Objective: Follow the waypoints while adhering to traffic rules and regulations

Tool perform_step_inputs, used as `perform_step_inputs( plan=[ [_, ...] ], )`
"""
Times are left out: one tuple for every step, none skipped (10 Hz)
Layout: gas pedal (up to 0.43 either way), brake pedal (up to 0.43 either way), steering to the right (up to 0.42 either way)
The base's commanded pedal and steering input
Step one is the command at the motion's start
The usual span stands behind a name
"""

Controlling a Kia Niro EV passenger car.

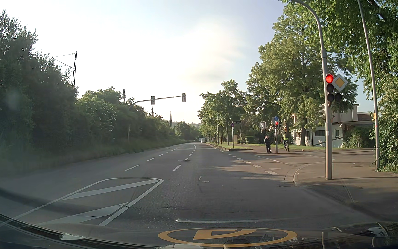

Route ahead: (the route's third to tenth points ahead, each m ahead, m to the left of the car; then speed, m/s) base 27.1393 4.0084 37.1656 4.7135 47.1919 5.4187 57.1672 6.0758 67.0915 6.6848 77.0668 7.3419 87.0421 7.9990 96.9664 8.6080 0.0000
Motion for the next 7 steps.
perform_step_inputs(
  plan=[
    [0.0, 0.268, -0.012],
    [0.0, 0.268, -0.012],
    [0.0, 0.268, -0.012],
    [0.0, 0.268, -0.012],
    [0.0, 0.268, -0.012],
    [0.0, 0.268, -0.012],
    [0.0, 0.268, -0.012]
  ],
)
